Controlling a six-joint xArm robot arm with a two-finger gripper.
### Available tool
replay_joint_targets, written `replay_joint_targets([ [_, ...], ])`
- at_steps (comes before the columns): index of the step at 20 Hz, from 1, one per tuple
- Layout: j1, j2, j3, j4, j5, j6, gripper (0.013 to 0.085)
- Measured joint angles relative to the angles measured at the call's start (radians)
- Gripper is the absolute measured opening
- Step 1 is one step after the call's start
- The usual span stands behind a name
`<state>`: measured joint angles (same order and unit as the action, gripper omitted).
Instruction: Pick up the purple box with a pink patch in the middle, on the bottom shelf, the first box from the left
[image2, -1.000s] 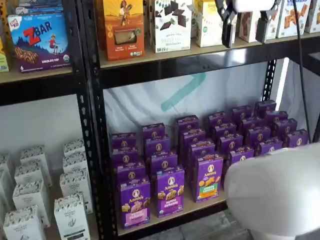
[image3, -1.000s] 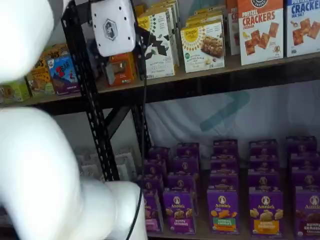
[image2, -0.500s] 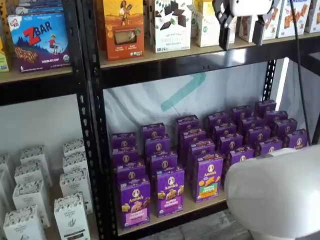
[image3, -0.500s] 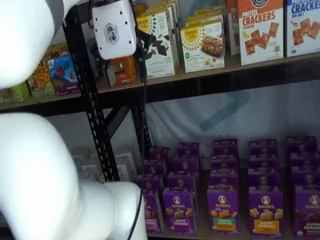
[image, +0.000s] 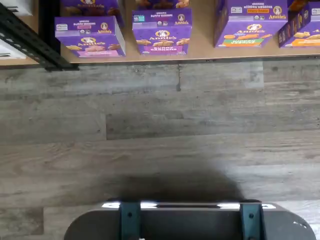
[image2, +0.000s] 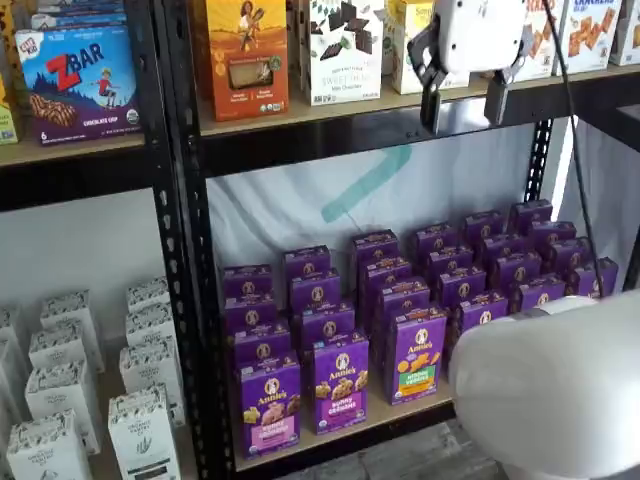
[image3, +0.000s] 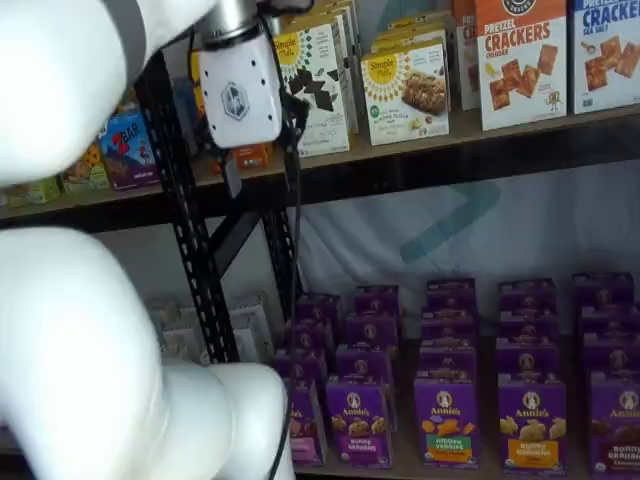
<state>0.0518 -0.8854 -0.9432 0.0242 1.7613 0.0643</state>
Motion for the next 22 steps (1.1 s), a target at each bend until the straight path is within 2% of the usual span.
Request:
replay_joint_targets([
  [3,0.01,-0.005,0.061,-0.014,-0.059,0.008,0.085],
  [6,-0.001,-0.014,0.12,-0.009,-0.118,-0.002,0.085],
  [11,0.008,-0.016,0.218,-0.019,-0.201,0.006,0.085],
  [14,0.01,-0.01,0.28,-0.003,-0.253,0.008,0.085],
  [17,0.044,-0.003,0.367,-0.019,-0.339,0.042,0.085],
  [22,0.068,0.038,0.494,0.016,-0.496,0.056,0.085],
])
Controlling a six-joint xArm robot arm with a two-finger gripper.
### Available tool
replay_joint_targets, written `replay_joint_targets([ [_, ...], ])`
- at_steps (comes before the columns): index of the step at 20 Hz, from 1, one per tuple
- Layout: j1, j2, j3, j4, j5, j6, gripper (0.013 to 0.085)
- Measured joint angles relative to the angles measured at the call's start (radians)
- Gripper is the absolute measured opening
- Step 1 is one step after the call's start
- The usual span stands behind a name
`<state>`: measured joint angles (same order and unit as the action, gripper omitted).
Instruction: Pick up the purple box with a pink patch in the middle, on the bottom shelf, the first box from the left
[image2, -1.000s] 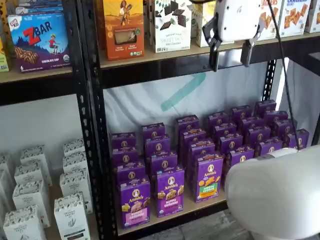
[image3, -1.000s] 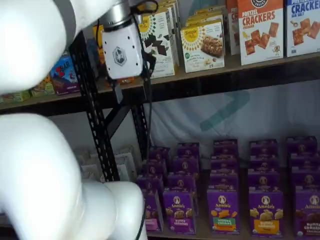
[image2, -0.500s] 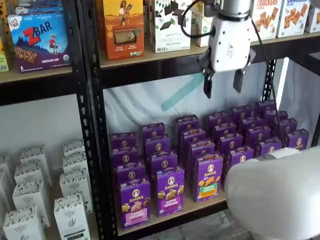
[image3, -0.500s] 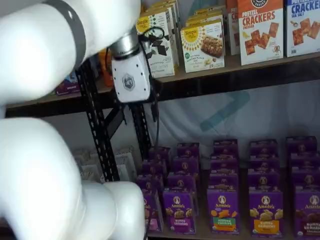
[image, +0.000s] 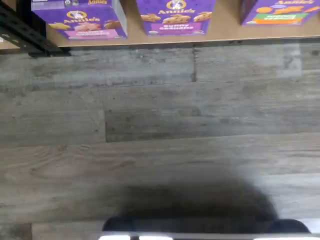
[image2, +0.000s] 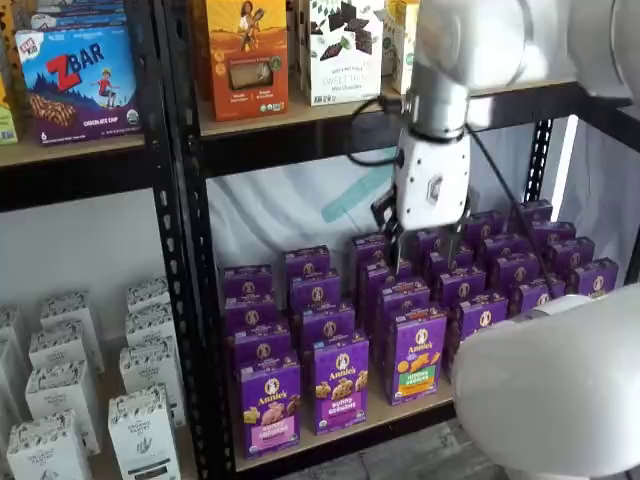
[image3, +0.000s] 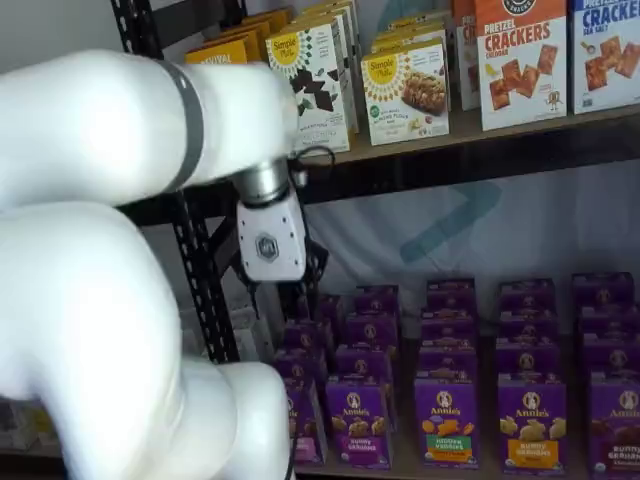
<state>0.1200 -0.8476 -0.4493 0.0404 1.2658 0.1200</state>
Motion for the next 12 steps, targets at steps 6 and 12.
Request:
replay_joint_targets([
  [6,0.05,0.058,0.114,-0.005,-0.229,0.045,0.085],
  [12,0.103,0.202,0.156,-0.04,-0.401,0.115,0.085],
])
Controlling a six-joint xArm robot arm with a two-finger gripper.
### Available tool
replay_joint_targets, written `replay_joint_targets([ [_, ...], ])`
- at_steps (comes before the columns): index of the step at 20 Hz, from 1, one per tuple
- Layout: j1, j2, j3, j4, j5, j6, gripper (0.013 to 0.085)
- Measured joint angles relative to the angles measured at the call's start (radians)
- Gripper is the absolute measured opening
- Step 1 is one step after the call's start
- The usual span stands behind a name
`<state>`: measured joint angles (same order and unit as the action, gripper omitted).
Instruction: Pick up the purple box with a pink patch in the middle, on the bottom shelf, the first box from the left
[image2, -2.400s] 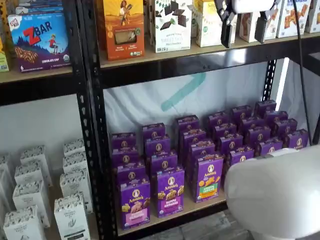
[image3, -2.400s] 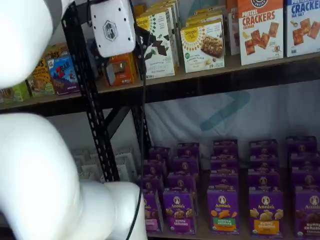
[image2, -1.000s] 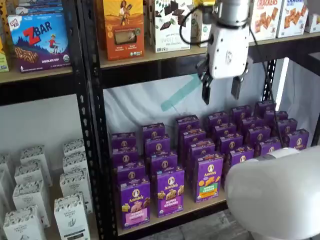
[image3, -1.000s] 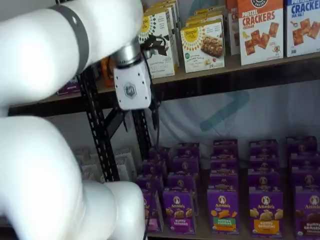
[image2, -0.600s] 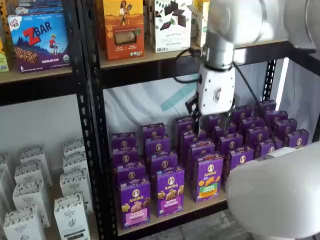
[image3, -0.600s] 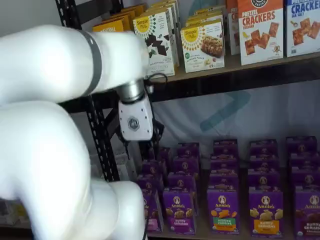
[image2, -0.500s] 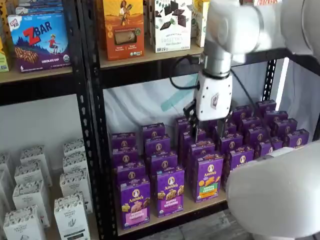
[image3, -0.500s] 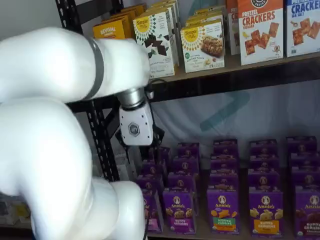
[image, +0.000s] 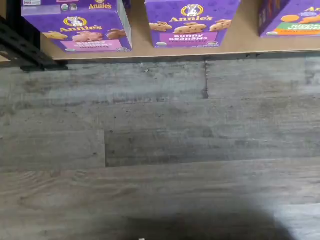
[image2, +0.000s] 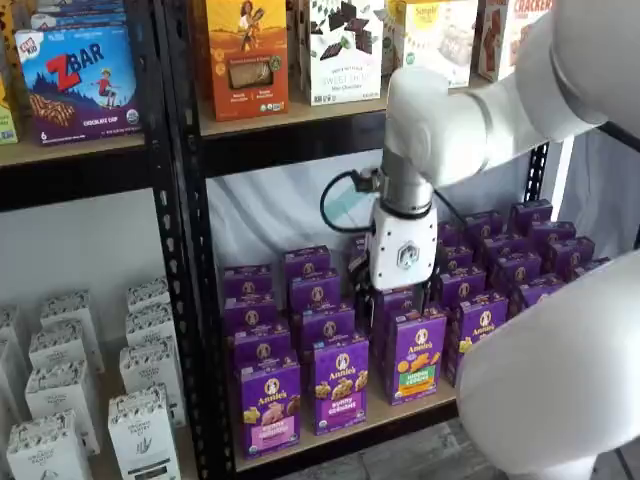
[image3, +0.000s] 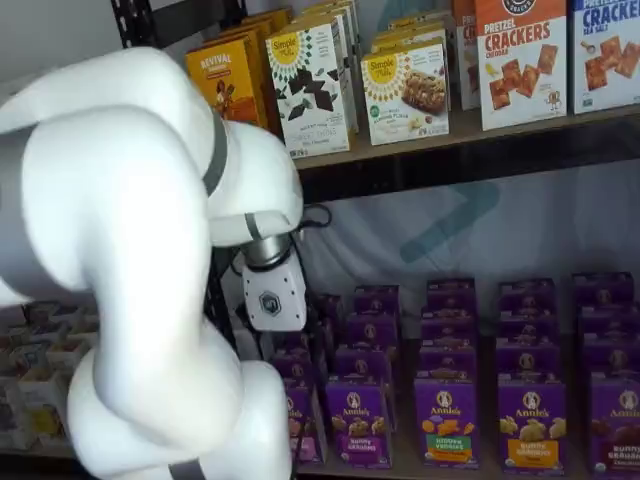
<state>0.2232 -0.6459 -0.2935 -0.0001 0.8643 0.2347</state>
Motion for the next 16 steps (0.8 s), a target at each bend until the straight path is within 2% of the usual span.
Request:
replay_joint_targets([
  [6,0.04,0.169,0.0,-0.036,-0.145,0.066,0.085],
  [9,0.055,0.239,-0.01,-0.047,-0.184,0.09,0.085],
  [14,0.08,0.386,-0.033,0.005,-0.291,0.073,0.085],
  [16,0.091,0.438,-0.048,0.009,-0.327,0.08,0.085],
])
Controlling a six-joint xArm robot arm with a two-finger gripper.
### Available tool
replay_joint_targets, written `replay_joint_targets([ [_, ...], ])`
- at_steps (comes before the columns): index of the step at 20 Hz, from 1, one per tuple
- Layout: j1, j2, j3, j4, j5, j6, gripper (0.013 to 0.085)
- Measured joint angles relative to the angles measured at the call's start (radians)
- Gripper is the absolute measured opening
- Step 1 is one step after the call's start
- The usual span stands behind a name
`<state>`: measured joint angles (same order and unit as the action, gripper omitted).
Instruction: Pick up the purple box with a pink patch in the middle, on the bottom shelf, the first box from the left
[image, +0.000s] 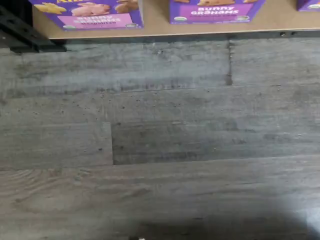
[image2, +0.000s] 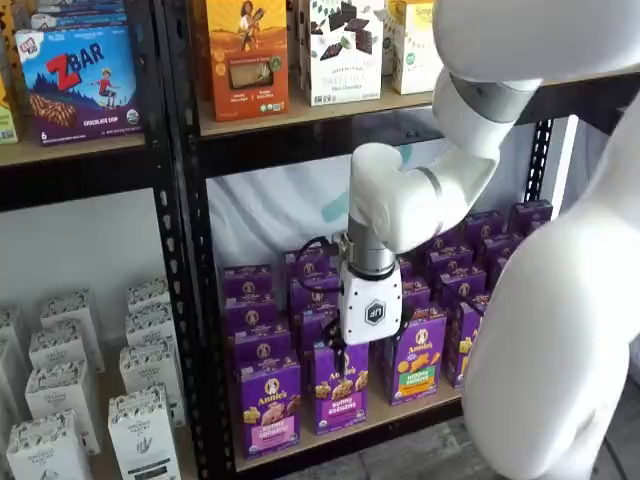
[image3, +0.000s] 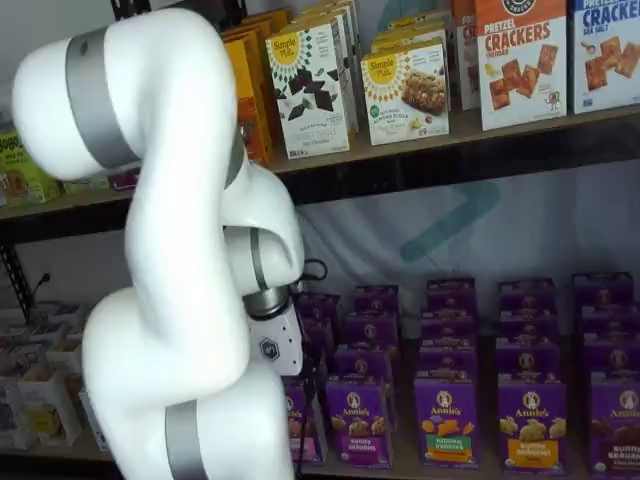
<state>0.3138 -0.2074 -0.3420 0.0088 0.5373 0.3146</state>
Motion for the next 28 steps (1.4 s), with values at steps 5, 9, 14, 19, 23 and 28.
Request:
replay_joint_targets([
  [5,0.028,0.178,-0.084,0.009,-0.076,0.019,0.085],
  [9,0.039,0.311,-0.161,0.018,-0.134,0.02,0.085],
  [14,0.051,0.458,-0.266,0.067,-0.197,-0.016,0.085],
  [19,0.054,0.573,-0.375,0.054,-0.202,-0.001,0.085],
  [23,0.057,0.646,-0.448,0.054,-0.214,0.001,0.085],
  [28,0.057,0.726,-0.536,0.043,-0.214,0.012,0.085],
])
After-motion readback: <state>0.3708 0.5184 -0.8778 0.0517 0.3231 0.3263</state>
